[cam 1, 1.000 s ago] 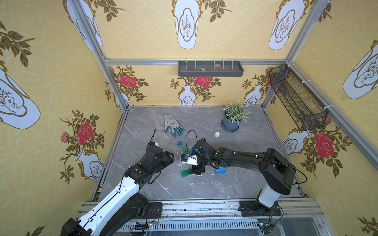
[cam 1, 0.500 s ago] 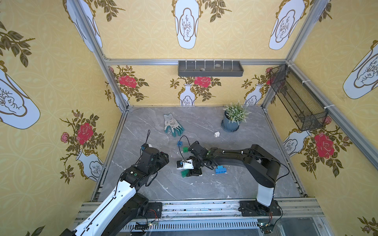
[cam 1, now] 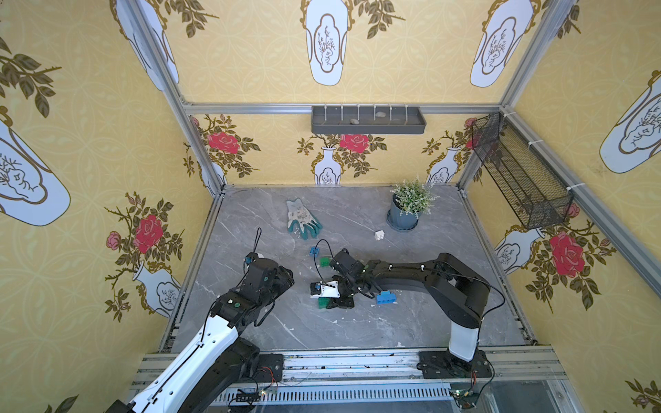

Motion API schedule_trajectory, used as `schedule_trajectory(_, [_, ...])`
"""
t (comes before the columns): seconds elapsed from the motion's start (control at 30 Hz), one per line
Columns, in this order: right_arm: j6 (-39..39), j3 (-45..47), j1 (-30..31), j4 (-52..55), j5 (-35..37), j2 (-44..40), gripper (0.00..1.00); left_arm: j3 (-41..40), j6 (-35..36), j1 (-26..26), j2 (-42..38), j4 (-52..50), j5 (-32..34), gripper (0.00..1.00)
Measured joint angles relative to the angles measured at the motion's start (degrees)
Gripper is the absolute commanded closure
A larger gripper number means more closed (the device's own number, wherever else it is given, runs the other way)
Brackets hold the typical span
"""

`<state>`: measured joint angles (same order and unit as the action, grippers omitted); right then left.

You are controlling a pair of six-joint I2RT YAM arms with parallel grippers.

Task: Assemble the number 1 with lego
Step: Adjust the lego brick at the center of the board.

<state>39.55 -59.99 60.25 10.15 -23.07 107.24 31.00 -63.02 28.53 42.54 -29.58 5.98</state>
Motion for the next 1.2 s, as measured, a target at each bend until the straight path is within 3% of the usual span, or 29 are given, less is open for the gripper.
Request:
schedule_trajectory(0.4, [-4.8, 6.5, 0.1, -1.1, 3.0, -5.4, 0.71, -0.4, 0.0, 0.0, 2.0, 0.8, -0.7, 0.4])
schedule_trajectory(0.67, [-6.6, 6.5, 0.1, -3.1, 4.1, -4.6, 0.35, -0.4, 0.0, -0.1, 1.9, 0.9, -1.5, 0.4])
schedule_trajectory(0.77, [-6.8, 6.8, 0.1, -2.9, 4.3, -5.8, 0.29, -0.4, 0.0, -0.1, 1.6, 0.8, -1.5, 0.4])
schedule_trajectory(0.93, [-9.7, 7.4, -1.0, -4.0, 4.0, -11.5, 0.29, -0.4, 0.5, -0.1, 1.8, 1.3, -1.6, 0.4])
schedule_trajectory(1.2, [-25.7, 15.9, -7.6, -11.9, 9.4, -26.7, 0.3, 0.8, 2.7, -0.2, 5.7, 4.3, -3.7, 0.4])
